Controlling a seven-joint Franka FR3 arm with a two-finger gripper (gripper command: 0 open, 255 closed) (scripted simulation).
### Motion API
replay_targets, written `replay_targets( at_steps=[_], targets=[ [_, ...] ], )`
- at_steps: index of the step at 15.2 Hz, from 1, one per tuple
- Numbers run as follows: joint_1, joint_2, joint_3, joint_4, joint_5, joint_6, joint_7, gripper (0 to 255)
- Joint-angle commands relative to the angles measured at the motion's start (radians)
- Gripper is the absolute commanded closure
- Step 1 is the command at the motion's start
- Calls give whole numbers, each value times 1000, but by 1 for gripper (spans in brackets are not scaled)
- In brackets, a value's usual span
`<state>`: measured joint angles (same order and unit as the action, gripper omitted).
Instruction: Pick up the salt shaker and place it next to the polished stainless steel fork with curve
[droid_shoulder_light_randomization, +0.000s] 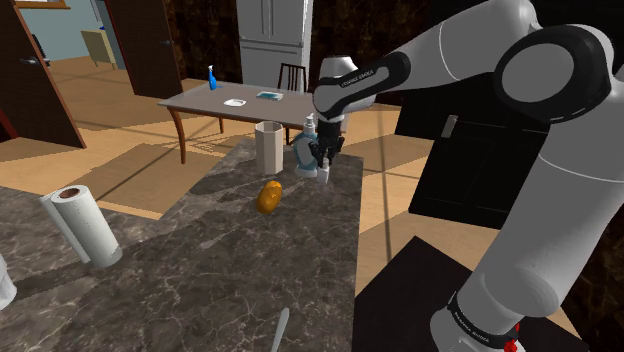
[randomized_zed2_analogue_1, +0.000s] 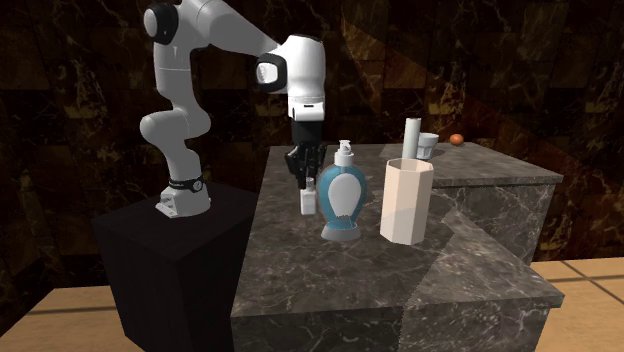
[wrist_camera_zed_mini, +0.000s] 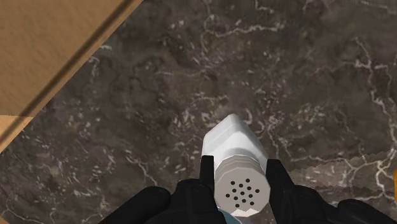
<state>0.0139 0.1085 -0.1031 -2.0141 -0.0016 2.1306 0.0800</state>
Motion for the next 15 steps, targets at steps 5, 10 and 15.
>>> replay_targets(
  at_steps=[5, 10, 15],
  targets=[
    [0, -29, -1, 46, -3, -75, 0, 255],
    [0, -47, -1, 92, -5, -139, 1, 255],
    [1, -61, -1, 143, -6, -204, 2, 255]
  ],
)
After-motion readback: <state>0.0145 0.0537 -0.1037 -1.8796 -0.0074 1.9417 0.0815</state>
